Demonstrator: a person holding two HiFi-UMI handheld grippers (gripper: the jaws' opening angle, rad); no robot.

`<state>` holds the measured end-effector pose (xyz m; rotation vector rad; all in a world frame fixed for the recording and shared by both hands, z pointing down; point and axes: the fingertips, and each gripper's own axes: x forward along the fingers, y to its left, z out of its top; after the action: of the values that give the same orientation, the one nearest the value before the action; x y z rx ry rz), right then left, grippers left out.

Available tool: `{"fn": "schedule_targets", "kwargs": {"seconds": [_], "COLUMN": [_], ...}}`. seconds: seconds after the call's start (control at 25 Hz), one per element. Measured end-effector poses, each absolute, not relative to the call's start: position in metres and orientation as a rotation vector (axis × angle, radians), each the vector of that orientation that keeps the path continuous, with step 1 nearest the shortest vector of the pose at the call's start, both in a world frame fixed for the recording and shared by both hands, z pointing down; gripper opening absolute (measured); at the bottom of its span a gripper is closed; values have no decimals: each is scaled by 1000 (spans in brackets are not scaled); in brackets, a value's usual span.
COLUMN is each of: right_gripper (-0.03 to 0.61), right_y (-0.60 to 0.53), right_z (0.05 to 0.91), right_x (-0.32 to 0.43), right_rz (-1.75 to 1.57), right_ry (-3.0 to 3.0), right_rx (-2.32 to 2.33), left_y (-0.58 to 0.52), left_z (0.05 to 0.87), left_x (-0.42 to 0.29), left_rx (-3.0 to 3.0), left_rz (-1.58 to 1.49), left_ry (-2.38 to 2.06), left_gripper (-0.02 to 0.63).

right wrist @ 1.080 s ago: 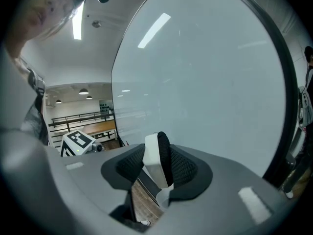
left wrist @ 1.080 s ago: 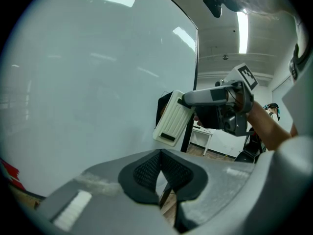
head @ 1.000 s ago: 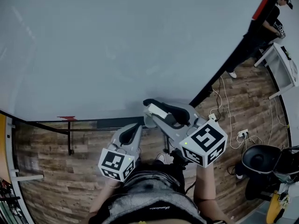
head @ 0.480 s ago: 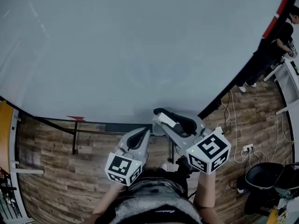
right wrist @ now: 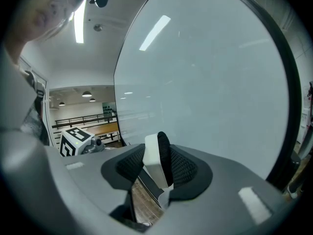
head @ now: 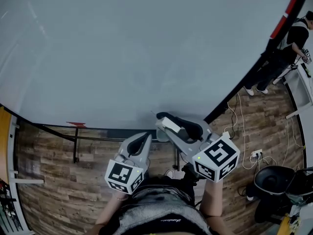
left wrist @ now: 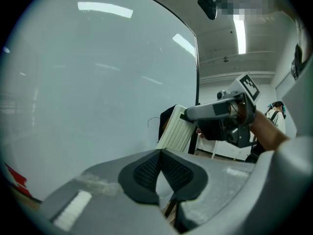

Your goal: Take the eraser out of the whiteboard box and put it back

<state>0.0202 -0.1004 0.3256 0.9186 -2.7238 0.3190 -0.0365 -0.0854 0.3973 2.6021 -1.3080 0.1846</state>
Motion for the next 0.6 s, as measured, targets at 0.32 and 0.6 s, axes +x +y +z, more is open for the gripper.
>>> {"fn": "schedule_targets", "kwargs": {"seconds": [0.32,0.6], "right_gripper": [158,158], "right_y": [-97,-97], "right_z": [329,334], "right_x": [20,20], "right_rz": [325,327], "right_ry": [-2715,-2704], "right_rx": [907,901], "left_y": [-87,-85], "left_z": [393,390], "left_x": [-34,-26], "left_rx": [2615,2611], "left_rz": [185,162], "left_ry": [-1293,-1277], "left_gripper": [2,2]}}
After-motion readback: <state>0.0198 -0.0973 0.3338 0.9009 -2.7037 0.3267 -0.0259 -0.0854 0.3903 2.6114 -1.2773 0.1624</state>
